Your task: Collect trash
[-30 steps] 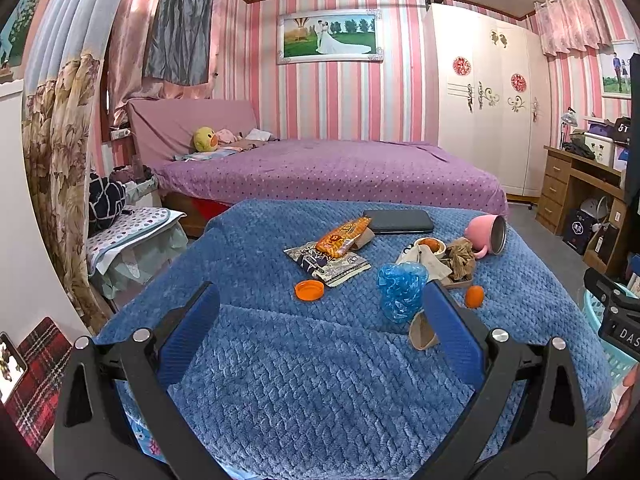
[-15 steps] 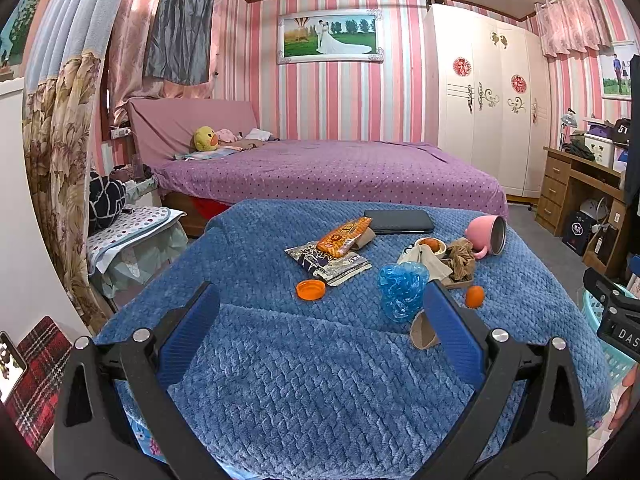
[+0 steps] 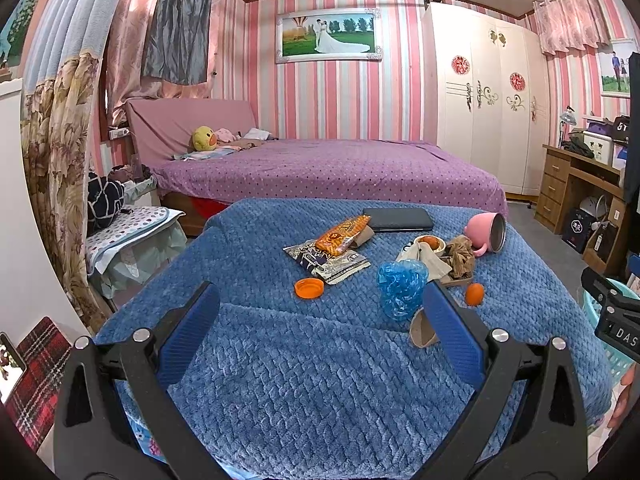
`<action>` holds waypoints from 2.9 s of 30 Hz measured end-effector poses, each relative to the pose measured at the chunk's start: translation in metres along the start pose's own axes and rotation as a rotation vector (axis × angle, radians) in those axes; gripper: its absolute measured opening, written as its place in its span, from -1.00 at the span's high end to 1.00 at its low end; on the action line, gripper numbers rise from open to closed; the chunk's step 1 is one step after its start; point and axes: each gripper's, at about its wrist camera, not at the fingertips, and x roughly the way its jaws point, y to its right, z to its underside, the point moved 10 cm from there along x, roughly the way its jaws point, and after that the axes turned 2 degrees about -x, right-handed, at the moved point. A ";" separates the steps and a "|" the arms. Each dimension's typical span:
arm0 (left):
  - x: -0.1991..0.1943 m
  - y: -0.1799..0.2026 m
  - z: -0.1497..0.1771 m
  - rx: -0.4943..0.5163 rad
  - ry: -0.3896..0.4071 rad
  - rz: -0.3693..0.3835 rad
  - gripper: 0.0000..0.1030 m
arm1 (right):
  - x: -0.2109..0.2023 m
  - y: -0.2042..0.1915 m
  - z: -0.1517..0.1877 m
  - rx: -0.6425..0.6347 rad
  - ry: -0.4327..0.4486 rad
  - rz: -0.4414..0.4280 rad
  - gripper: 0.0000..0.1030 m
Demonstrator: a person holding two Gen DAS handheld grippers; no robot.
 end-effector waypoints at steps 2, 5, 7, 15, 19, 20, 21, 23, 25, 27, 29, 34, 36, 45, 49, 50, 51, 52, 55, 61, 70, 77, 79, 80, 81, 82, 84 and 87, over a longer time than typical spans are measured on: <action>0.000 0.000 0.000 0.001 0.001 -0.001 -0.90 | 0.000 0.000 0.001 0.001 0.000 0.000 -0.93; 0.000 0.000 0.000 -0.001 0.000 0.000 -0.90 | 0.001 0.000 0.001 0.001 -0.003 -0.001 -0.93; 0.000 0.000 0.000 -0.001 -0.001 0.000 -0.90 | 0.001 -0.001 0.002 -0.001 -0.005 0.000 -0.93; 0.006 0.002 0.008 0.006 -0.014 0.006 -0.90 | 0.009 -0.003 0.006 -0.016 -0.012 0.009 -0.93; 0.016 0.000 0.013 0.006 -0.032 0.008 -0.91 | 0.015 -0.005 0.011 -0.020 -0.023 0.009 -0.93; 0.018 0.000 0.015 0.005 -0.036 0.008 -0.90 | 0.016 -0.005 0.012 -0.021 -0.026 0.008 -0.93; 0.021 0.000 0.016 0.004 -0.041 0.008 -0.90 | 0.019 -0.005 0.013 -0.021 -0.029 0.009 -0.93; 0.024 0.002 0.018 0.004 -0.047 0.011 -0.90 | 0.022 -0.004 0.015 -0.020 -0.032 0.008 -0.93; 0.029 0.004 0.020 0.008 -0.052 0.012 -0.90 | 0.026 -0.002 0.017 -0.018 -0.038 0.008 -0.93; 0.034 0.010 0.022 0.010 -0.058 0.018 -0.91 | 0.029 0.002 0.019 -0.014 -0.045 0.012 -0.93; 0.039 0.014 0.023 0.011 -0.064 0.026 -0.90 | 0.032 0.006 0.020 -0.010 -0.047 0.016 -0.93; 0.053 0.030 0.029 0.015 -0.085 0.067 -0.91 | 0.036 0.017 0.021 -0.019 -0.038 0.031 -0.93; 0.058 0.036 0.031 0.002 -0.096 0.081 -0.91 | 0.037 0.022 0.020 -0.025 -0.022 0.035 -0.93; 0.095 0.075 0.056 0.024 -0.180 0.128 -0.90 | 0.048 0.044 0.022 -0.098 -0.003 0.096 -0.92; 0.109 0.087 0.064 0.026 -0.207 0.135 -0.90 | 0.054 0.054 0.027 -0.121 -0.018 0.122 -0.93; 0.113 0.090 0.066 0.020 -0.217 0.133 -0.90 | 0.056 0.056 0.030 -0.128 -0.036 0.130 -0.93; 0.116 0.092 0.068 0.017 -0.224 0.125 -0.90 | 0.061 0.060 0.034 -0.133 -0.067 0.147 -0.93; 0.119 0.094 0.069 0.017 -0.228 0.119 -0.90 | 0.063 0.063 0.037 -0.127 -0.086 0.161 -0.93; 0.126 0.103 0.074 0.019 -0.249 0.086 -0.90 | 0.067 0.078 0.044 -0.071 -0.118 0.179 -0.93; 0.135 0.111 0.081 0.032 -0.283 0.045 -0.90 | 0.078 0.093 0.052 0.000 -0.159 0.156 -0.93; 0.148 0.118 0.089 0.062 -0.336 0.060 -0.64 | 0.096 0.078 0.063 0.005 -0.211 0.105 -0.93; 0.136 0.108 0.088 0.055 -0.348 0.149 0.01 | 0.103 0.055 0.065 -0.017 -0.228 0.064 -0.92; 0.131 0.100 0.085 0.053 -0.346 0.152 0.01 | 0.105 0.045 0.064 -0.012 -0.234 0.037 -0.93; 0.128 0.094 0.083 0.052 -0.342 0.152 0.01 | 0.107 0.041 0.063 -0.011 -0.236 0.025 -0.92; 0.126 0.090 0.081 0.047 -0.342 0.153 0.01 | 0.108 0.034 0.063 -0.014 -0.238 0.009 -0.92; 0.123 0.080 0.078 0.034 -0.340 0.151 0.02 | 0.110 0.026 0.061 -0.021 -0.239 -0.004 -0.92; 0.118 0.064 0.073 0.018 -0.330 0.146 0.02 | 0.114 0.013 0.059 -0.035 -0.240 -0.023 -0.92; 0.116 0.035 0.065 0.019 -0.305 0.109 0.02 | 0.122 -0.009 0.055 -0.058 -0.244 -0.058 -0.92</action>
